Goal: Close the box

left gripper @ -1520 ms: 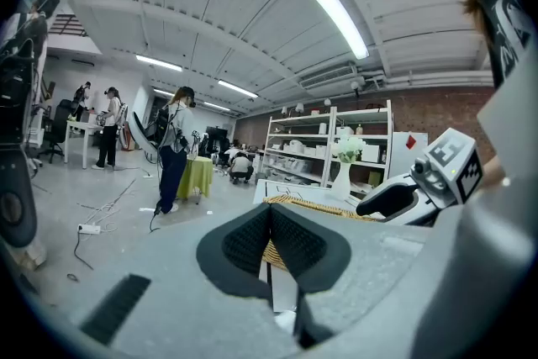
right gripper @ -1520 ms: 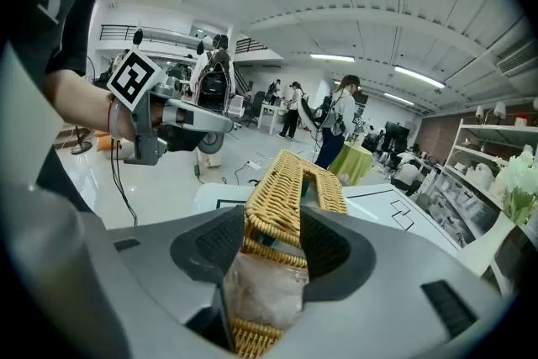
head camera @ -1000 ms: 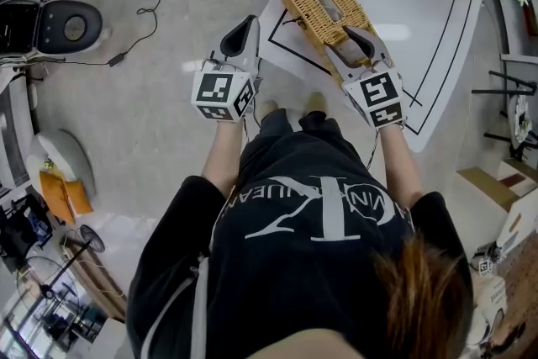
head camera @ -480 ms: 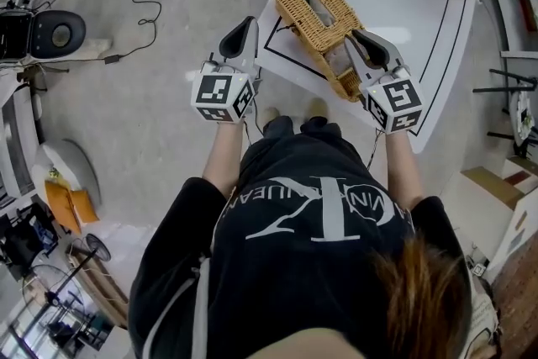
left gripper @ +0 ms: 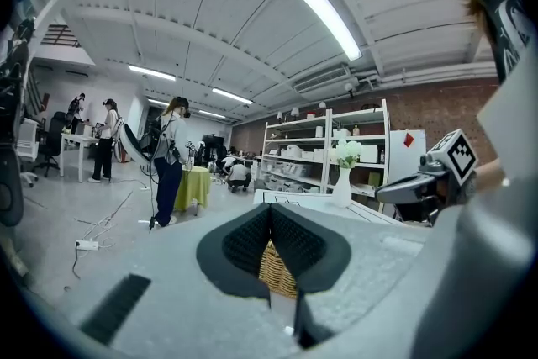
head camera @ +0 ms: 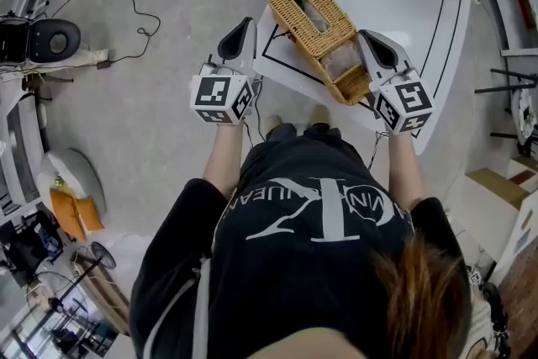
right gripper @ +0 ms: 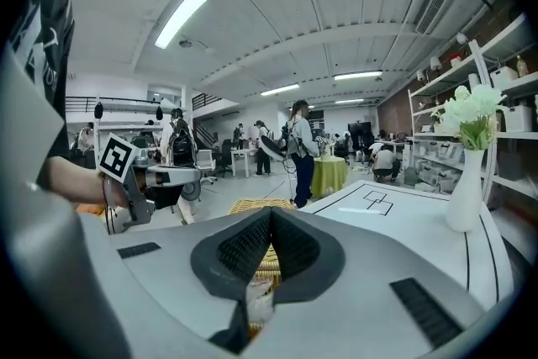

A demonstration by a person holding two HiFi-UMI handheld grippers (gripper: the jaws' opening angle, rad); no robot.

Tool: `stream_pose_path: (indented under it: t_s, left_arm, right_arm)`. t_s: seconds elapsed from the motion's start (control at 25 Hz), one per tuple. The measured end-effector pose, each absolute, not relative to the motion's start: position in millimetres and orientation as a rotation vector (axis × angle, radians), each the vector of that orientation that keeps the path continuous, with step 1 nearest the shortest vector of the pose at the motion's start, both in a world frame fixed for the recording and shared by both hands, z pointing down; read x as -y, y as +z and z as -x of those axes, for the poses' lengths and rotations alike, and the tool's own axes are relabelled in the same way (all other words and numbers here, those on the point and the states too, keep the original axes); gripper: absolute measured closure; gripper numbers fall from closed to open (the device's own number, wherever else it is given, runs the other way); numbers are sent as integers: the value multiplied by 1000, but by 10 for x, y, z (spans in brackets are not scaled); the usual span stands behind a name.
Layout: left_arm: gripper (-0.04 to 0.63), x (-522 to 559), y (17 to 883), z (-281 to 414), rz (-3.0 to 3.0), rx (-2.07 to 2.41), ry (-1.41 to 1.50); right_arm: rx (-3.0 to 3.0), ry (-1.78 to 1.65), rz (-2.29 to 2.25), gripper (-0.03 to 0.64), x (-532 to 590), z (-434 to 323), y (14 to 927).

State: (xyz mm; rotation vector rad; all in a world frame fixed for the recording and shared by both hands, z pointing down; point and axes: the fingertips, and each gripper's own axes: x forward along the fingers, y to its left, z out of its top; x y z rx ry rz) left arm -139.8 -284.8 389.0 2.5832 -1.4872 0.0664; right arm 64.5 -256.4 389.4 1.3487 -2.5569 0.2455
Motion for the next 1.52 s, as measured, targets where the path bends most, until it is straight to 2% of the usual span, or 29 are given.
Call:
stream_pose_path:
  t_s: [1.52]
  left_arm:
    - [584,2972,3325,1503,-2651,1581,3]
  right_arm:
    - [2711,182,-1526,618,2740,-917,3339]
